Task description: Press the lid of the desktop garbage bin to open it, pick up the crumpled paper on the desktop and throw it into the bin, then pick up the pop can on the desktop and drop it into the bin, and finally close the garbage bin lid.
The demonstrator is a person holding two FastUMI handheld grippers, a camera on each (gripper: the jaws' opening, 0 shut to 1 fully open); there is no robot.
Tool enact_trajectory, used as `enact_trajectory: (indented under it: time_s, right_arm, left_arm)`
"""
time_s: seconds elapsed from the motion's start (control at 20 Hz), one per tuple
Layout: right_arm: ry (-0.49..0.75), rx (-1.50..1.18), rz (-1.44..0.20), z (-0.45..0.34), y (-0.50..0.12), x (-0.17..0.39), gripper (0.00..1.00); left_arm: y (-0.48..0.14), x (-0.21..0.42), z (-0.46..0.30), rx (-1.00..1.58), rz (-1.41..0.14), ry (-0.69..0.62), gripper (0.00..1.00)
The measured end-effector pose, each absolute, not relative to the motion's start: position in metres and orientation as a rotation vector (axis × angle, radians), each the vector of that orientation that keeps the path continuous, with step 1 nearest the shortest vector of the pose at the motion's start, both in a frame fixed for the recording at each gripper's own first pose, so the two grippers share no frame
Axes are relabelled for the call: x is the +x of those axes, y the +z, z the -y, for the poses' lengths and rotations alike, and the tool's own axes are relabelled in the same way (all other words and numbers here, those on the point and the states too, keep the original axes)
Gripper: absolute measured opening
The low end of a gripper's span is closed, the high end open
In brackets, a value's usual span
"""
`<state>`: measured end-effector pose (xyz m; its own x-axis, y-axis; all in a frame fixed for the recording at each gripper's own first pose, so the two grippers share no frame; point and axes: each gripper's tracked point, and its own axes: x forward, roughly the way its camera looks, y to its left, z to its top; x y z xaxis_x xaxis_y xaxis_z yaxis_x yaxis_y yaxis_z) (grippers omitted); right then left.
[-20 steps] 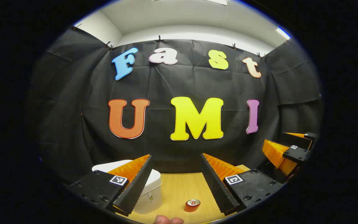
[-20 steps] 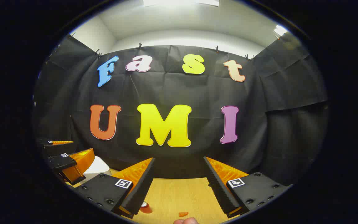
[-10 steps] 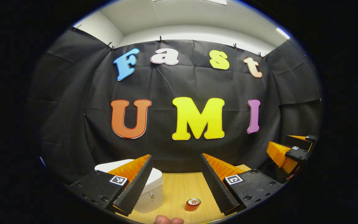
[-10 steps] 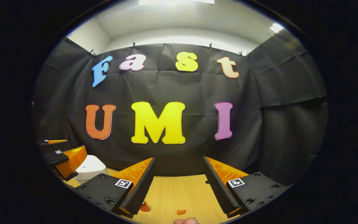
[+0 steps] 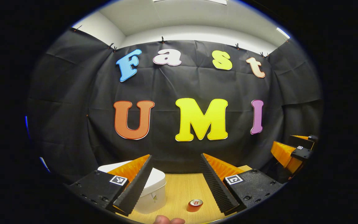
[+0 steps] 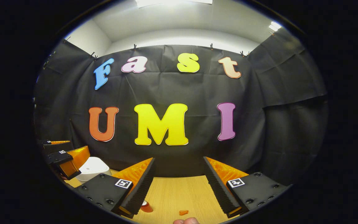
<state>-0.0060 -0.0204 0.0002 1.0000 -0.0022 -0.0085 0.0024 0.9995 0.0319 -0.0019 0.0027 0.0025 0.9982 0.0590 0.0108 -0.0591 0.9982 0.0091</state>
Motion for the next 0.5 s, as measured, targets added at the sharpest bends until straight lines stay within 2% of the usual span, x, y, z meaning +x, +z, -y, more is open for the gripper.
enact_trajectory:
  time_s: [0.5]
  right_arm:
    - [0.030, 0.015, -0.005, 0.023, 0.001, 0.011, 0.95]
  left_arm:
    - [-0.006, 0.016, -0.037, -0.003, -0.015, 0.213, 0.98]
